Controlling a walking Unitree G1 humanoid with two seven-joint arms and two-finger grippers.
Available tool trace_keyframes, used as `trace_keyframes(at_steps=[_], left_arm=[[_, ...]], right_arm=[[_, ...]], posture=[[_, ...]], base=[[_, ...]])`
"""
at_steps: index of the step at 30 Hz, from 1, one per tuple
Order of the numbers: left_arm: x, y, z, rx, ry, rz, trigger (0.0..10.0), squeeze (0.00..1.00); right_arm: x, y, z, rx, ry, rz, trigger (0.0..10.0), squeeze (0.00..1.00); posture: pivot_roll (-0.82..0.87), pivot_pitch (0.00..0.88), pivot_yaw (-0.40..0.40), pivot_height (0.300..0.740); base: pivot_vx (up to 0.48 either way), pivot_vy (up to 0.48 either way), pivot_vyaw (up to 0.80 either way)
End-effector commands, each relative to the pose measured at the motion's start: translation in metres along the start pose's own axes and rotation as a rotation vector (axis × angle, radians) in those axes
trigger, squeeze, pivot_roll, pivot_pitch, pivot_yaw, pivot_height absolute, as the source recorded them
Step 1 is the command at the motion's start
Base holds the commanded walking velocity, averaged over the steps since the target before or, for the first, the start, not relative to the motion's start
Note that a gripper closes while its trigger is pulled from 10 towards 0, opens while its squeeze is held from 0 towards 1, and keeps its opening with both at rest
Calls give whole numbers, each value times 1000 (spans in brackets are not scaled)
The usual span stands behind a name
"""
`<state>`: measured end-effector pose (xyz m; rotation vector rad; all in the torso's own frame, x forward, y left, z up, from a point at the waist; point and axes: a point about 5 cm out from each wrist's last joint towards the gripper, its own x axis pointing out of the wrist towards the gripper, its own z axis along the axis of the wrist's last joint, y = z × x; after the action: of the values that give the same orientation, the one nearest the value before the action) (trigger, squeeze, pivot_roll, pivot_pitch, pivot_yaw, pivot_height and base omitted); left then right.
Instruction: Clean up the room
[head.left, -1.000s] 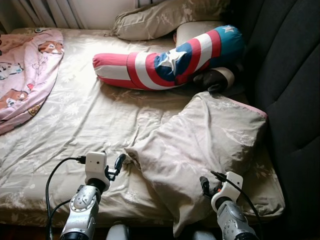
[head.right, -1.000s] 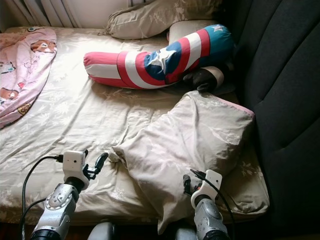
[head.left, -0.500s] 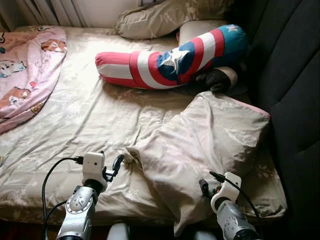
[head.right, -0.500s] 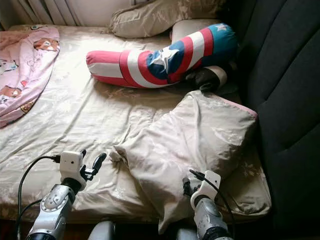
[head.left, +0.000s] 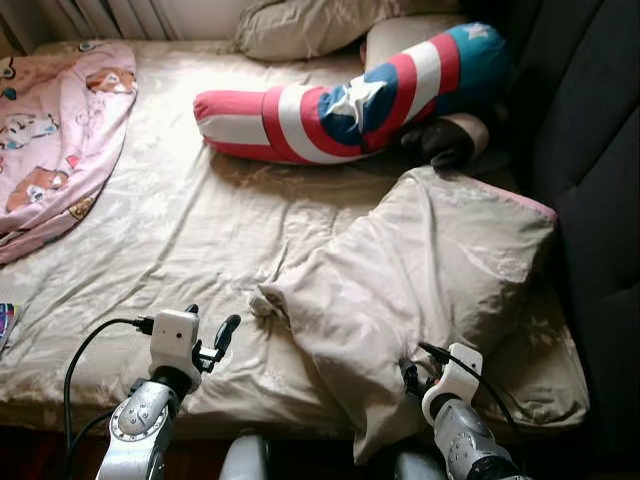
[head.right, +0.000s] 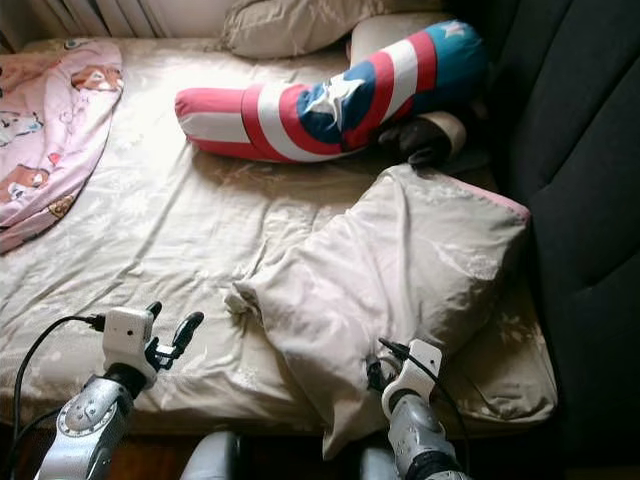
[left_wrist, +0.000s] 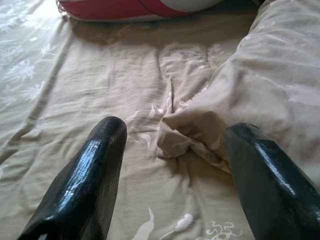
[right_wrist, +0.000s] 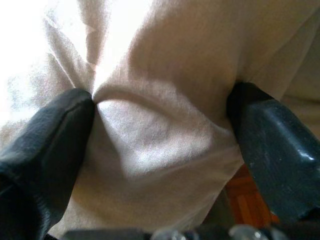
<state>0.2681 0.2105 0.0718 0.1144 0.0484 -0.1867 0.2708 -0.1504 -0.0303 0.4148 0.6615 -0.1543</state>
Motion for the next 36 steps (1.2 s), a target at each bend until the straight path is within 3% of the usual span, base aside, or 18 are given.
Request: trace_keyframes(at_steps=[1, 2, 3, 4, 17, 36], left_arm=[[-5, 2, -3, 11, 23, 3, 10000, 0], [-8, 2, -2, 10, 25, 3, 10000, 0], [-8, 2, -2, 10, 25, 3, 10000, 0], [-10, 1, -2, 8, 29, 2, 10000, 0], [-20, -1, -2, 3, 68, 5, 10000, 0], [-16, -4, -3, -5, 89, 8, 10000, 0]], right_arm=[[-4, -3, -22, 2, 89, -14, 10000, 0], [-4, -3, -22, -7, 89, -8, 2353, 0], [-4, -3, -22, -7, 89, -8, 2353, 0], [-4, -2, -22, -9, 86, 0, 0, 0], [-6, 6, -32, -11, 106, 33, 0, 0], [-5, 3, -27, -12, 89, 26, 0, 0]], posture=[[149, 310, 41, 664], [149, 317, 41, 664], [149, 317, 41, 664], [153, 324, 41, 664], [157, 341, 38, 664], [146, 300, 31, 664]], base=[[0, 0, 0], [0, 0, 0], [0, 0, 0], [0, 0, 0], [0, 0, 0], [0, 0, 0]])
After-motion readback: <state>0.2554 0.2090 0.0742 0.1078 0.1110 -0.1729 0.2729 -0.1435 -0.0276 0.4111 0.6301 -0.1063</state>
